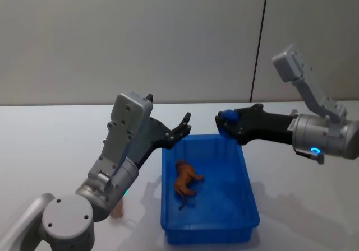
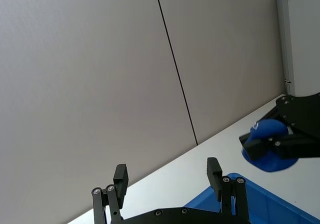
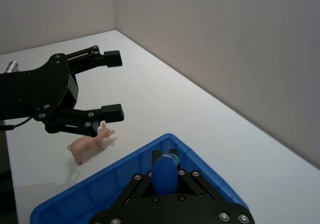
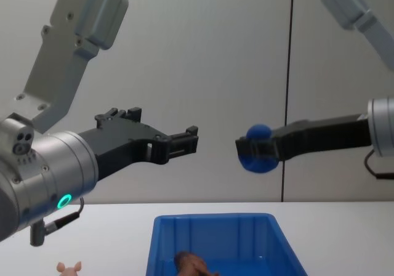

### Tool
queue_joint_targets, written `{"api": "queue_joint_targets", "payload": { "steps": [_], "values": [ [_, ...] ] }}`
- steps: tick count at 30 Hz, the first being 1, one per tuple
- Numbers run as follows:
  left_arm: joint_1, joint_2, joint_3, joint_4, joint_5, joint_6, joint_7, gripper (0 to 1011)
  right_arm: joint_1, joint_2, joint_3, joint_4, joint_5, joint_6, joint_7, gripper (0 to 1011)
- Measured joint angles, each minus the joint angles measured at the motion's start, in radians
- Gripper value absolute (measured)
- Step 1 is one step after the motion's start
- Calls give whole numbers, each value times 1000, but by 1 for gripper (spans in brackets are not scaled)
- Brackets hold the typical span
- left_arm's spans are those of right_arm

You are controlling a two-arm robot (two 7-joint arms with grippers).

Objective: Pick up the two dolls from the table and place them into the box.

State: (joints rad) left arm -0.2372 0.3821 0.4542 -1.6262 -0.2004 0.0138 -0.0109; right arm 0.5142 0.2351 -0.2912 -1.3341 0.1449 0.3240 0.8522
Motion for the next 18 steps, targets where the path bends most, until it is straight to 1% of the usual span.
{"api": "queue_joint_targets", "payload": {
  "steps": [1,5,6,8,9,11,12,14,15,16,18],
  "values": [
    [0,0,0,0,0,0,0,1001,3,-1,-3,6,2,18,8,76],
    [0,0,0,0,0,0,0,1001,9,-3,-9,22,6,54,24,86],
    [0,0,0,0,0,0,0,1001,11,-3,-11,27,7,67,29,130],
    [0,0,0,0,0,0,0,1001,12,-3,-13,33,8,77,33,162],
    [0,0,0,0,0,0,0,1001,14,-4,-15,37,9,87,37,212],
    [0,0,0,0,0,0,0,1001,15,-4,-17,41,10,96,40,253],
    [0,0,0,0,0,0,0,1001,16,-4,-18,44,11,103,43,312],
    [0,0,0,0,0,0,0,1001,17,-5,-20,47,11,110,46,349],
    [0,0,0,0,0,0,0,1001,17,-5,-21,50,12,115,48,391],
    [0,0,0,0,0,0,0,1001,18,-5,-21,51,12,118,49,407],
    [0,0,0,0,0,0,0,1001,19,-5,-22,53,13,123,51,490]
  ]
}}
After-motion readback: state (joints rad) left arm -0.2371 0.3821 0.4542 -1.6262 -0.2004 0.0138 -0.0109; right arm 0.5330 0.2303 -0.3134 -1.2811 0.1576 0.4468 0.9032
